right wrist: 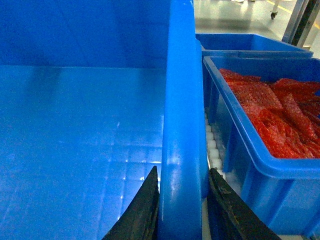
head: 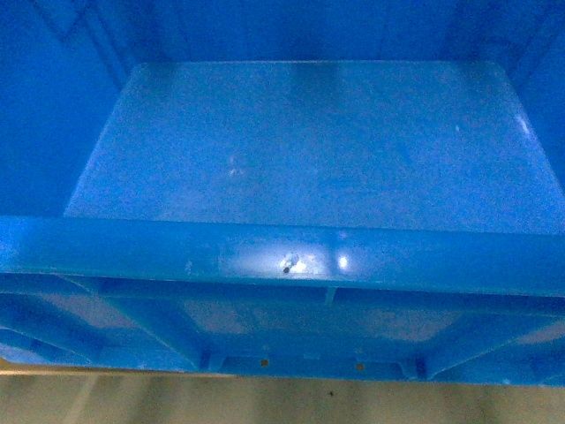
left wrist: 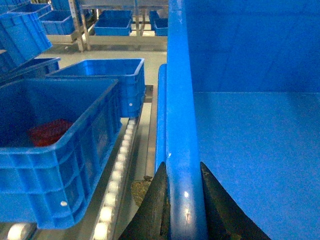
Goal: Place box next to blue box on left shelf
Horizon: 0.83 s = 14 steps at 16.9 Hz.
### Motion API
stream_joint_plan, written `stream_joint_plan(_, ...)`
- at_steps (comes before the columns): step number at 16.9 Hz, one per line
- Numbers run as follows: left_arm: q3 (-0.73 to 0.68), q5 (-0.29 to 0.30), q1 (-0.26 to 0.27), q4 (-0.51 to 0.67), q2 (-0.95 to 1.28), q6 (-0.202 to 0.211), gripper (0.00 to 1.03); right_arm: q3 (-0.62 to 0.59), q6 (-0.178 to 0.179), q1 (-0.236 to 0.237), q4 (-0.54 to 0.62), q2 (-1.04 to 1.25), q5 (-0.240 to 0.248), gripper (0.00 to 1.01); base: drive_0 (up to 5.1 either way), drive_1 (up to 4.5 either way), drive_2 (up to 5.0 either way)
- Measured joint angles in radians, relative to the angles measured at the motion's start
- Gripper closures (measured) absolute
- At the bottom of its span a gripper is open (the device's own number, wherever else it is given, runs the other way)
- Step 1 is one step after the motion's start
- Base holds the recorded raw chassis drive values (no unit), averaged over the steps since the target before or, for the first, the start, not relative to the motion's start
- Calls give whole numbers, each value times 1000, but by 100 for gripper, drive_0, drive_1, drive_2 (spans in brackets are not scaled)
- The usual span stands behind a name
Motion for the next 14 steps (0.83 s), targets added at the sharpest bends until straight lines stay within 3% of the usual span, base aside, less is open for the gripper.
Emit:
stream_joint_plan(8,0,-1,0,1,1,0,94,0,0,0,2,0,1,81,-2,427,-431)
stream_joint_plan(14,0,0,0,2,6,0,94,0,0,0,0,2,1,81,0,0,0)
